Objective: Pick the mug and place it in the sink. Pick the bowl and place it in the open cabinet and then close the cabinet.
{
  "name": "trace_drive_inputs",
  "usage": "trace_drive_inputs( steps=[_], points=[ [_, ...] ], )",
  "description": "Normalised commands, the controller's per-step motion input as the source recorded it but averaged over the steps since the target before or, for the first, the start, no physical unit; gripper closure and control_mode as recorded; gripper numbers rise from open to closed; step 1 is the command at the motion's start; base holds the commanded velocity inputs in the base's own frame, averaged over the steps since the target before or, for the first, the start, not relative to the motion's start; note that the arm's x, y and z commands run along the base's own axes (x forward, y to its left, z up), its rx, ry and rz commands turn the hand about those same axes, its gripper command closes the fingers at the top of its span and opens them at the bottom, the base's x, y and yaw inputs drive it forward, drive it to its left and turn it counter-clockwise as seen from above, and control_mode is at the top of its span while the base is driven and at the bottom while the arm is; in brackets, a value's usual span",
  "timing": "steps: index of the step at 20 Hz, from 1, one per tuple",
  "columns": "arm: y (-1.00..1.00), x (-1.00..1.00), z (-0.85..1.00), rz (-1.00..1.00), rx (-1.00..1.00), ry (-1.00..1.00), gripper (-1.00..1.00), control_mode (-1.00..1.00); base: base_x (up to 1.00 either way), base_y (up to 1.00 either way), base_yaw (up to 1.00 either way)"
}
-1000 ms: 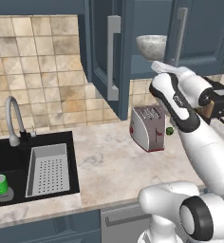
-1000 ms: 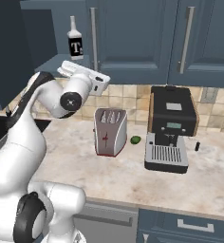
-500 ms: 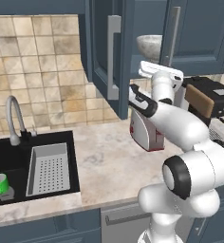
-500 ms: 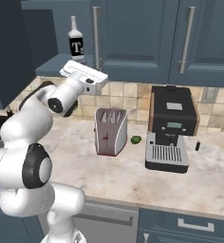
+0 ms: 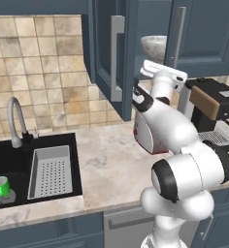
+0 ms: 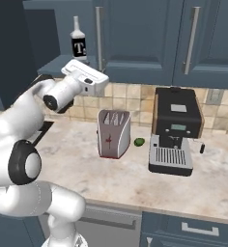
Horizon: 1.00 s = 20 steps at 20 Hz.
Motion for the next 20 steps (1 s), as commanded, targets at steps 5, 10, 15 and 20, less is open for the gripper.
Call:
trace_drive_inputs(
  steps=[5,10,15,20],
  points=[
    [-0.13,-0.1,1.0,0.07,0.04,0.0,-1.0,-1.0,0.0,0.0,0.0],
    [-0.66,-0.38,0.81,0.14,0.06,0.0,-1.0,-1.0,0.0,0.0,0.0],
    [-0.75,-0.43,0.76,0.21,0.07,0.0,-1.0,-1.0,0.0,0.0,0.0],
    [-0.34,-0.63,0.67,0.2,0.04,0.0,-1.0,-1.0,0.0,0.0,0.0]
  ],
)
